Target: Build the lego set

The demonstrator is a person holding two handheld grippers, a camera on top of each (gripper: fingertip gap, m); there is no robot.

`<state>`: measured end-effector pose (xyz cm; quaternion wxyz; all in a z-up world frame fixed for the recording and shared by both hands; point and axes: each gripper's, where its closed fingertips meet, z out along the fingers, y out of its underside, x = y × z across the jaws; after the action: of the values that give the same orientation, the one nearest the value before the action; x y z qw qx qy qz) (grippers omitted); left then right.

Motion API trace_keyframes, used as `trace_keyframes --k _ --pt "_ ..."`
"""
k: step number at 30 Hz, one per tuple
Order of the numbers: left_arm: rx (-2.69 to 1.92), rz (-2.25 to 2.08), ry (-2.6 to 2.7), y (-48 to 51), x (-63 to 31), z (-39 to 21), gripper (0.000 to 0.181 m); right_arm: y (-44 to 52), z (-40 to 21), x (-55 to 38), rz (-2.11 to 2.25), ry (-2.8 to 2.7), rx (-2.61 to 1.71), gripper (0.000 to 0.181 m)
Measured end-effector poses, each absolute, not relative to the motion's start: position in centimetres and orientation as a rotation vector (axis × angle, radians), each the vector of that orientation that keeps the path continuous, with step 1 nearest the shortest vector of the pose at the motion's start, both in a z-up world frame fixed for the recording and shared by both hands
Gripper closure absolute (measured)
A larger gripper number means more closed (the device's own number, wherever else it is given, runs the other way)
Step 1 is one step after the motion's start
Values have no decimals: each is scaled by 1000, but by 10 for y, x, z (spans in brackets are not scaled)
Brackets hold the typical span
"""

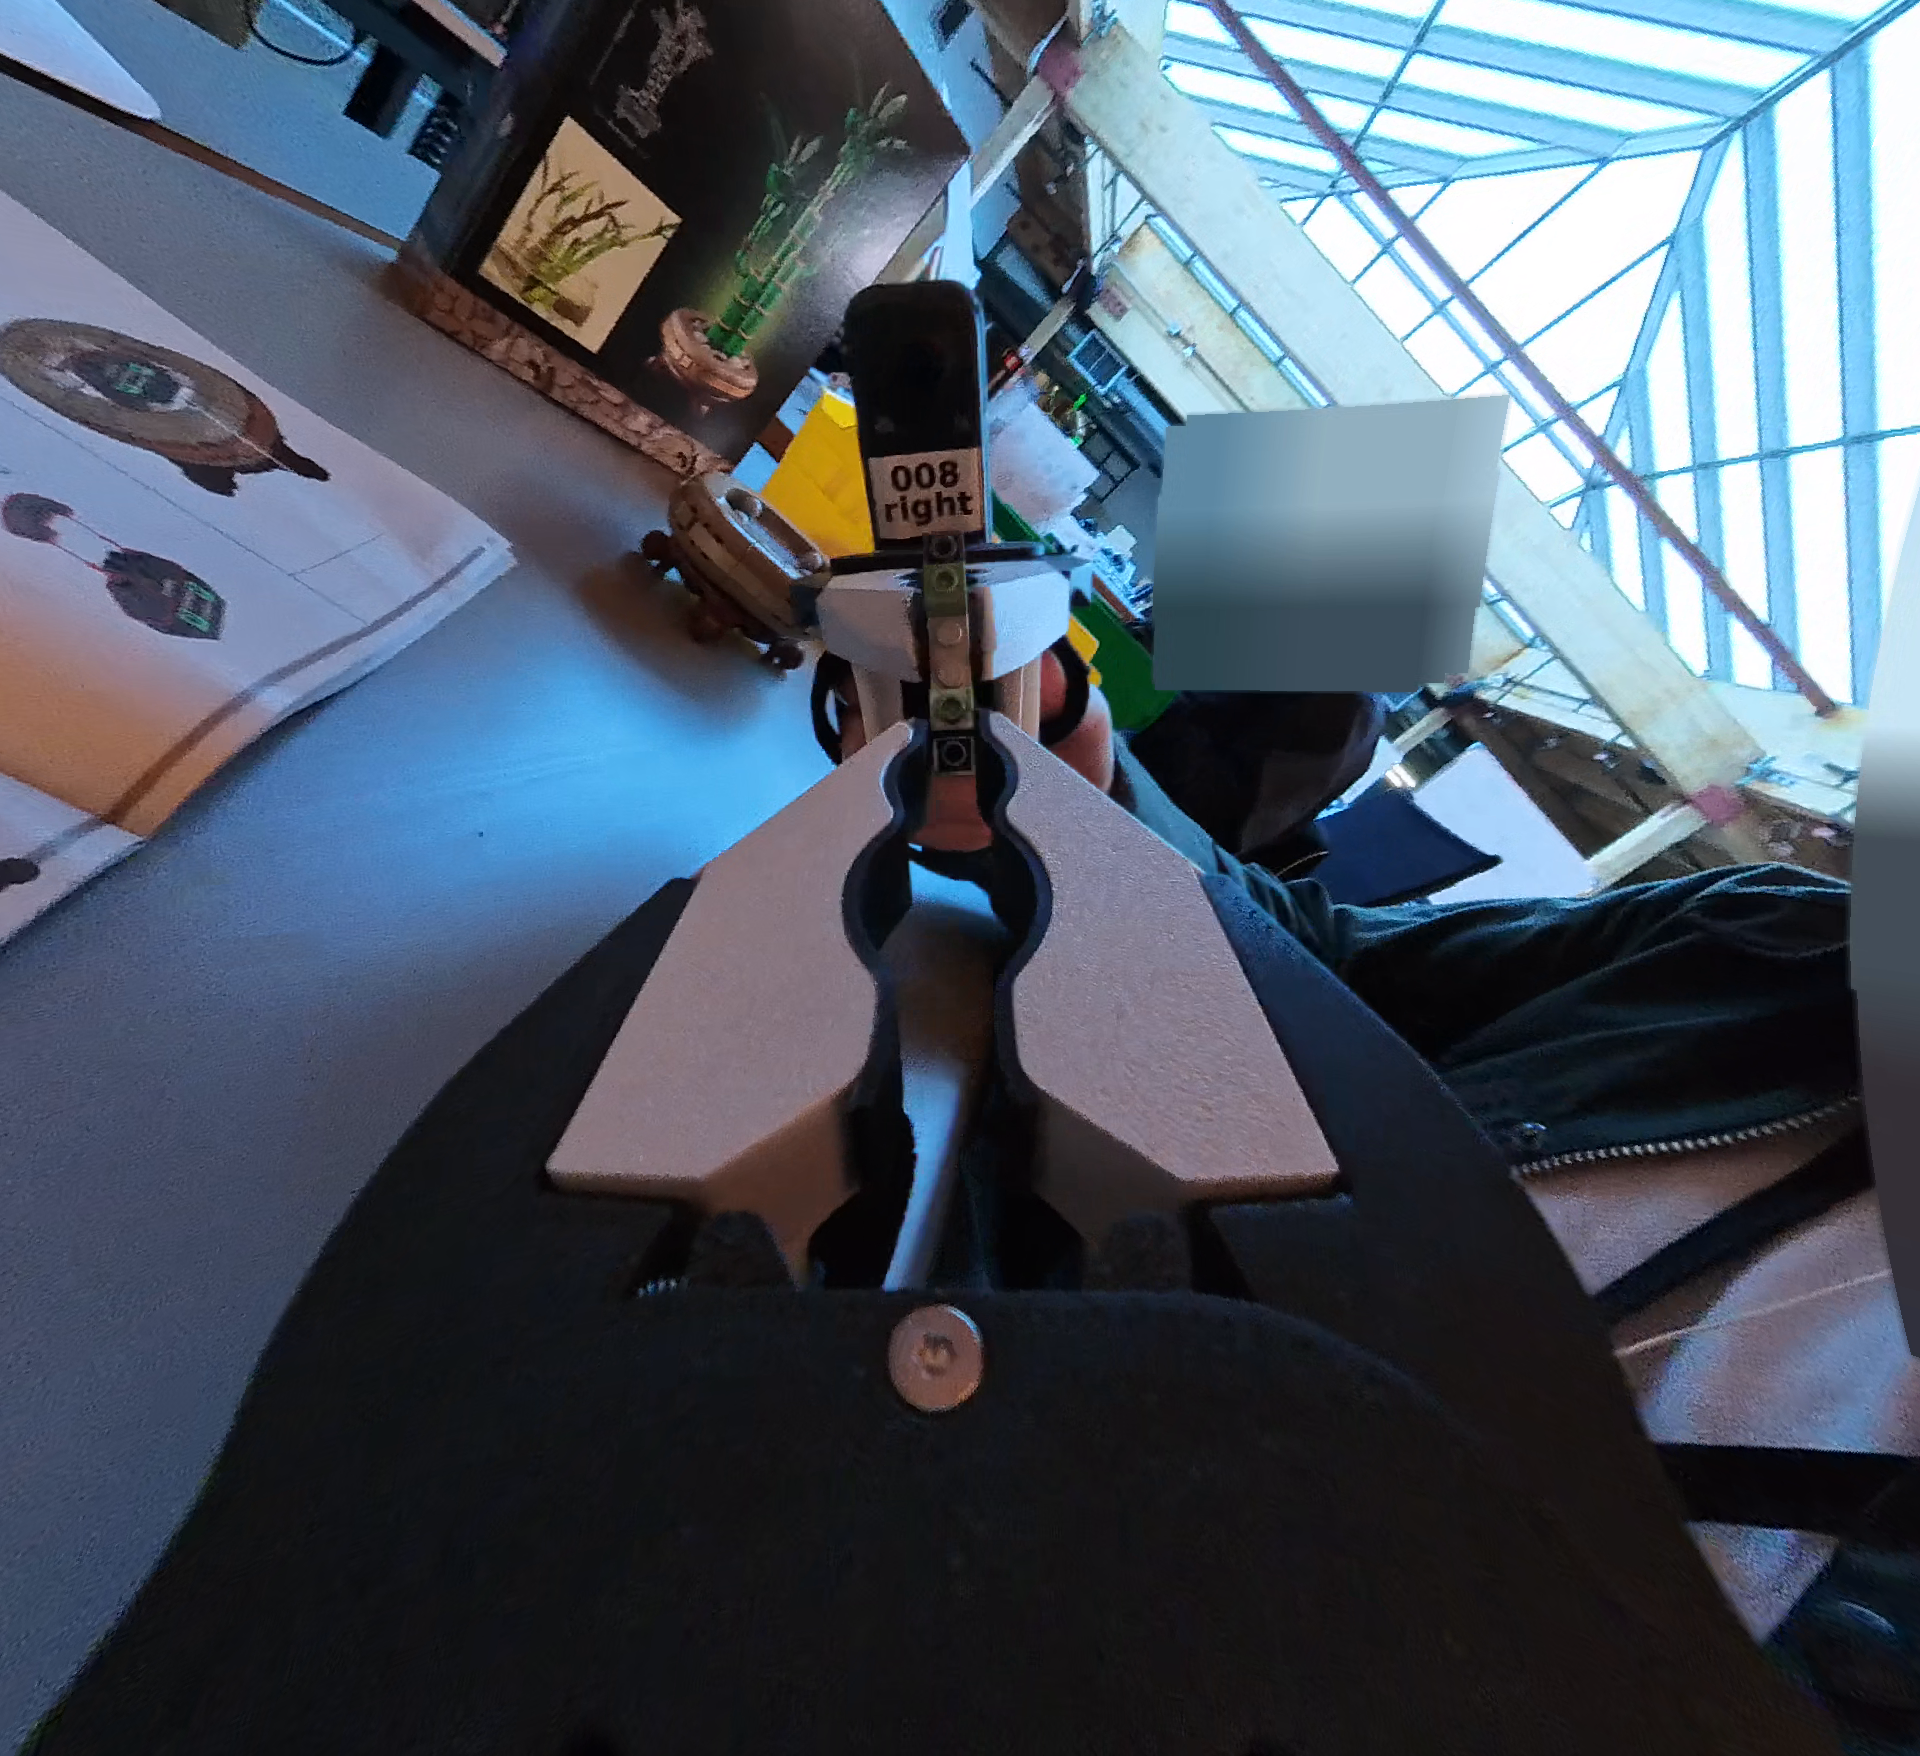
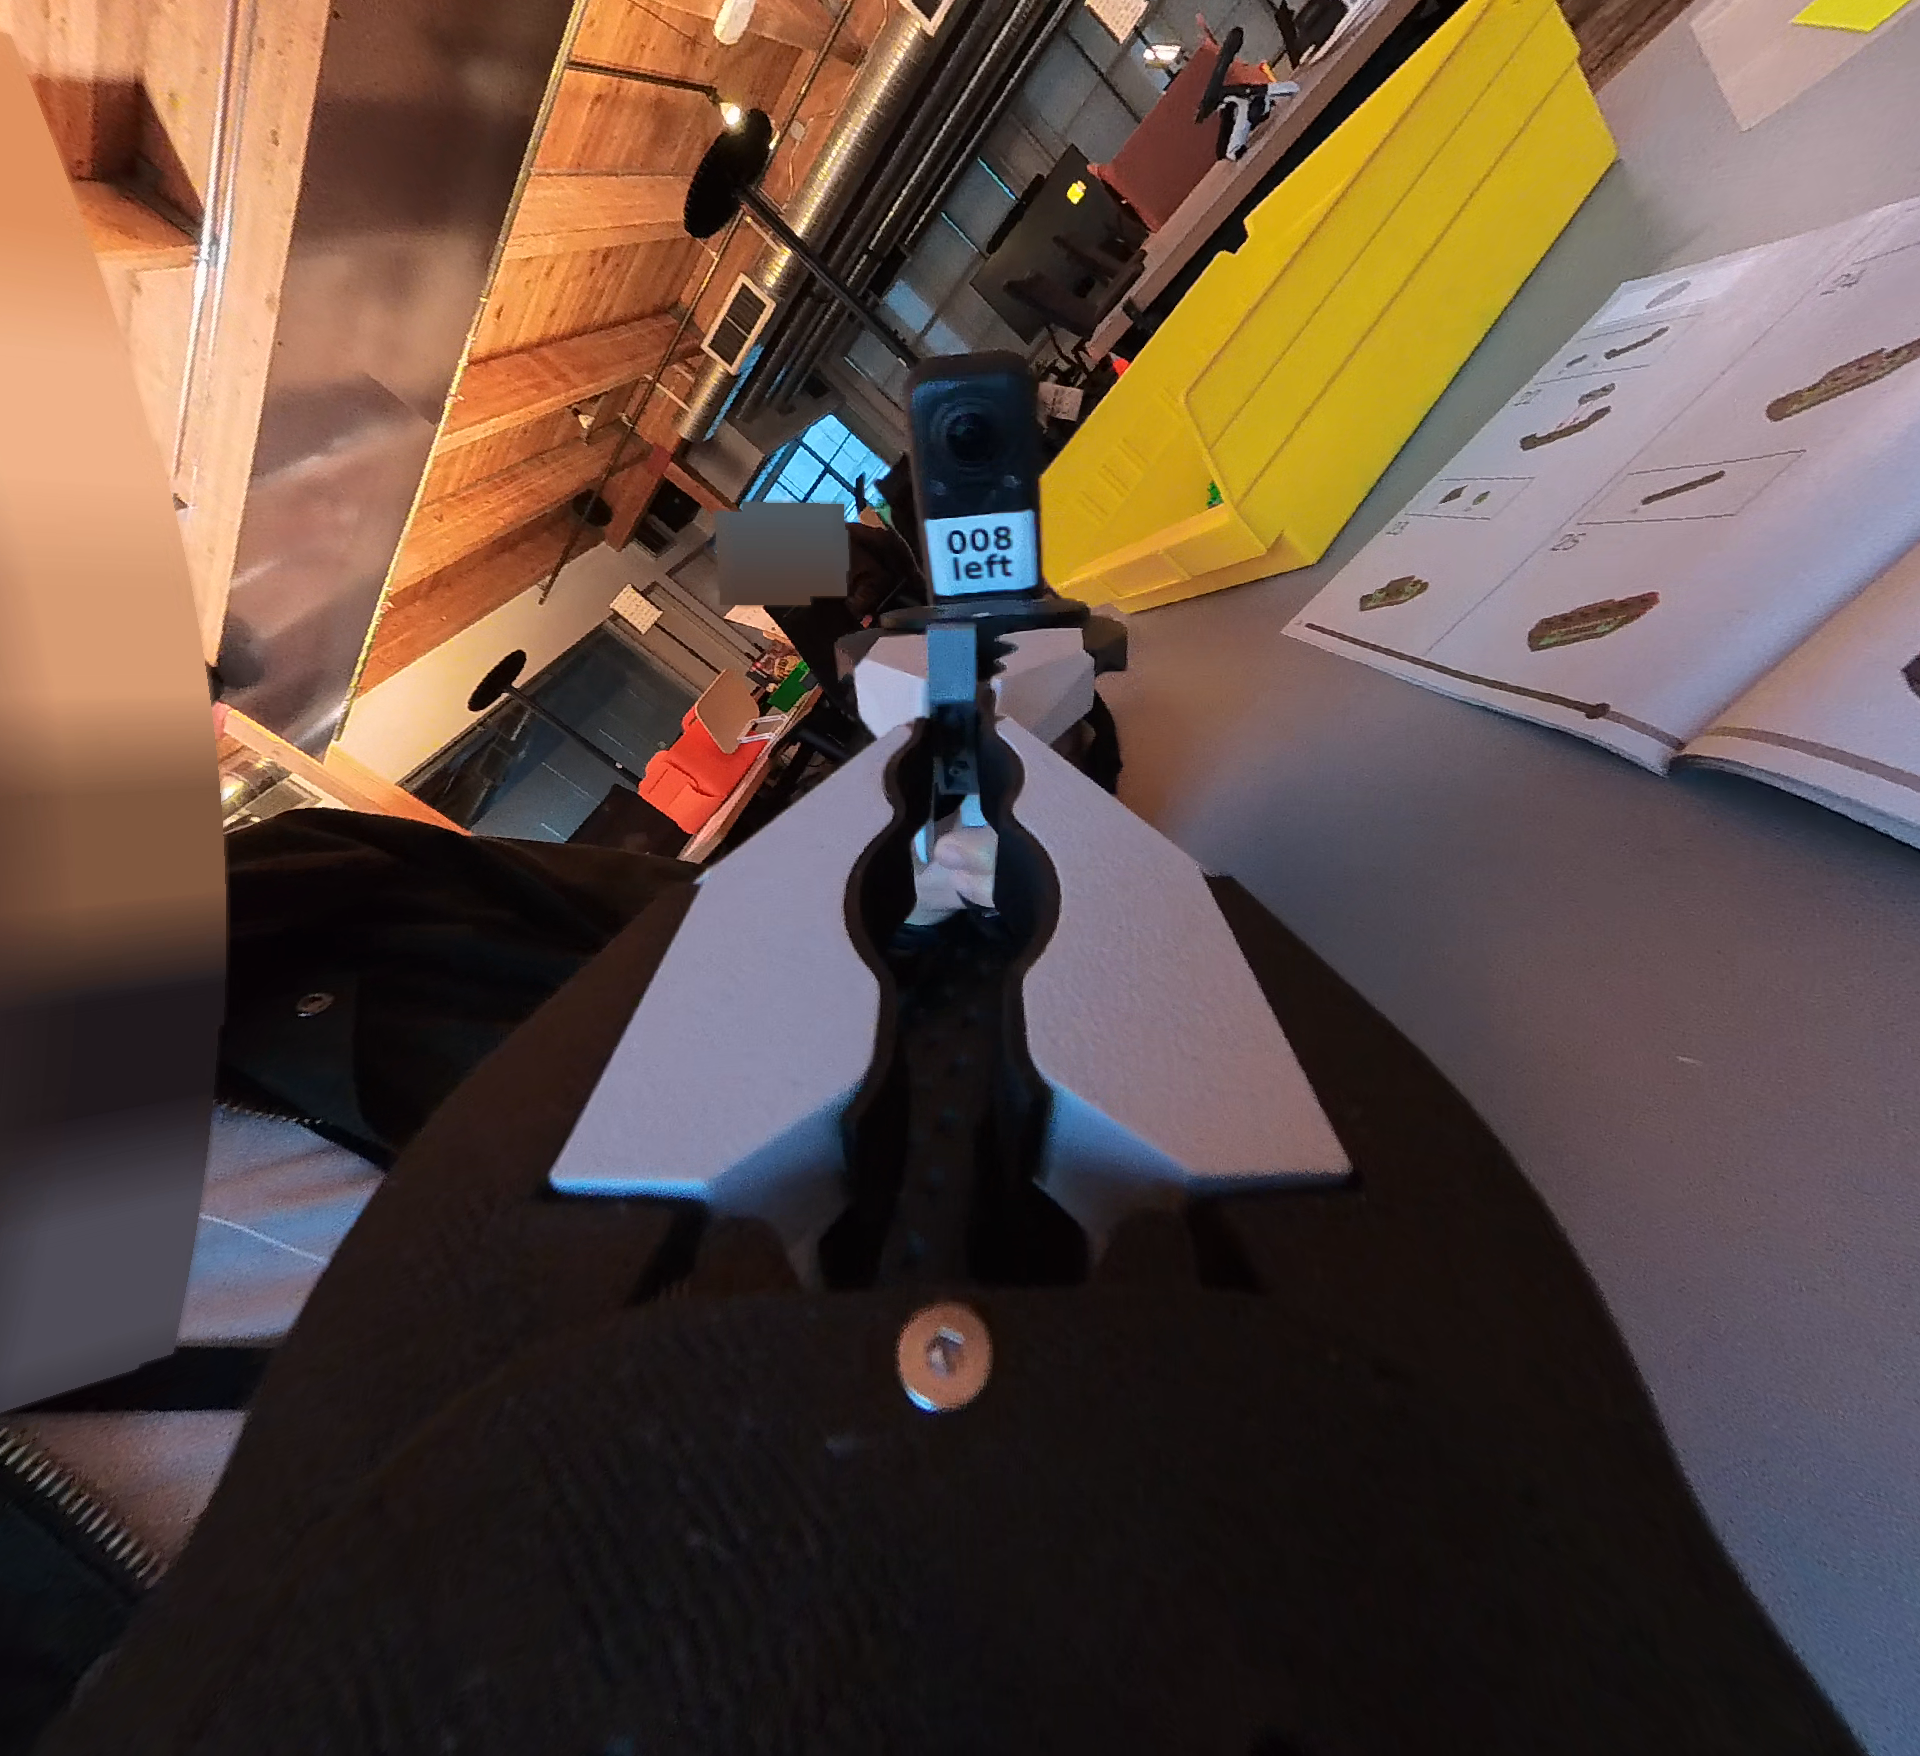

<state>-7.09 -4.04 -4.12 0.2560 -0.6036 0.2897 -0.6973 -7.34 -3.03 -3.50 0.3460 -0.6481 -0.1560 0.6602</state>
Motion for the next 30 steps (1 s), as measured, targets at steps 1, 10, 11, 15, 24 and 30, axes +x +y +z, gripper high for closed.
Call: trace_keyframes --k 1,10,11,15,24,30 --pt "-1641 -1887 786 -40 -71 -42 175 -29 -36 -73 1709 -398 -1684 175" --pt "-1646 -1853 762 -35 -73 -43 175 -27 -40 -74 1692 -387 -1698 175" --pt "-1651 -1858 757 -35 -72 -44 175 -27 -41 -74 1689 -389 -1705 175" --pt "-1647 -1921 732 -35 -72 -42 172 -29 -42 -74 1688 -410 -1728 175" --pt "-1653 -1810 785 -35 -71 -45 175 -26 -42 -73 1658 -390 -1711 174" --pt "-1653 -1794 806 -36 -70 -46 175 -27 -41 -72 1644 -415 -1728 175"
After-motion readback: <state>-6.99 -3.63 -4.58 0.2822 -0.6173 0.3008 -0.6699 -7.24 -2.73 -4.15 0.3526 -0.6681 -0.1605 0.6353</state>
